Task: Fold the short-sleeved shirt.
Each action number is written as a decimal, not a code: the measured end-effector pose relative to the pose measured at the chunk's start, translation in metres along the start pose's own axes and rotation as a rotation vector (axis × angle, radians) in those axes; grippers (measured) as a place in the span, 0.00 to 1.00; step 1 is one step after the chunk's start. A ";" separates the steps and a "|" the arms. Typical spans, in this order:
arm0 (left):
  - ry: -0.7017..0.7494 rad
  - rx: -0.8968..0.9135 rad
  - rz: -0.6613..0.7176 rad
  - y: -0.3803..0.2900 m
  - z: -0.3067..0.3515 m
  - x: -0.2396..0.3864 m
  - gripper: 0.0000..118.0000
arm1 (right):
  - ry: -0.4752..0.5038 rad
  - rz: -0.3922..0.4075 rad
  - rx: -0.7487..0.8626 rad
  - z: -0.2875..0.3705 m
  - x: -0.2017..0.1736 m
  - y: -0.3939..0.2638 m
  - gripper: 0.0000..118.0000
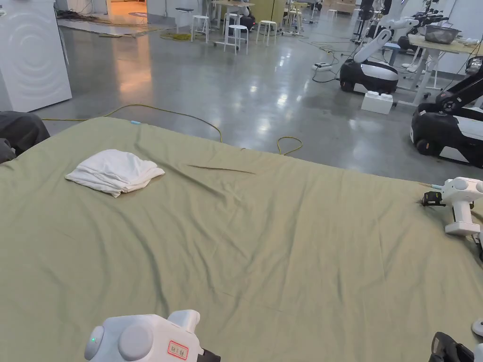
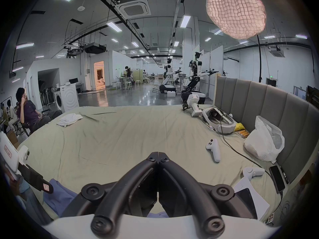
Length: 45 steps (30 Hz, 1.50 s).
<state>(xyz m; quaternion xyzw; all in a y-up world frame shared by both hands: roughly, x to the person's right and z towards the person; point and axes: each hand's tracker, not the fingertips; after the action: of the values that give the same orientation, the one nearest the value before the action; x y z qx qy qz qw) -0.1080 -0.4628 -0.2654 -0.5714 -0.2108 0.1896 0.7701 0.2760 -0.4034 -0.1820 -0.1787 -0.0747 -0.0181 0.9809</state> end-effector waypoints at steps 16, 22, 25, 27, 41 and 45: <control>-0.059 -0.137 -0.057 -0.023 -0.099 0.039 0.14 | -0.020 0.004 -0.023 0.002 0.006 -0.005 0.00; -0.054 -0.111 -0.034 -0.026 -0.086 0.042 0.14 | -0.026 0.009 -0.023 0.006 0.008 -0.005 0.00; -0.058 -0.076 -0.047 -0.025 -0.063 0.041 0.14 | -0.028 0.013 -0.023 0.007 0.009 -0.005 0.00; -0.034 -0.047 -0.049 -0.022 -0.048 0.037 0.14 | -0.027 0.014 -0.027 0.006 0.009 -0.006 0.00; -0.030 -0.076 0.006 -0.012 -0.087 0.011 0.14 | -0.005 -0.003 -0.053 0.001 -0.002 -0.015 0.00; -0.071 -0.029 0.058 -0.013 -0.098 0.007 0.14 | -0.012 -0.005 -0.056 0.001 -0.001 -0.016 0.00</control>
<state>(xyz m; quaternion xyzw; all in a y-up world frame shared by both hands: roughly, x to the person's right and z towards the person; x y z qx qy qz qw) -0.0488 -0.5408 -0.2777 -0.5814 -0.2242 0.2289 0.7479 0.2738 -0.4183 -0.1751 -0.2061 -0.0806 -0.0218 0.9750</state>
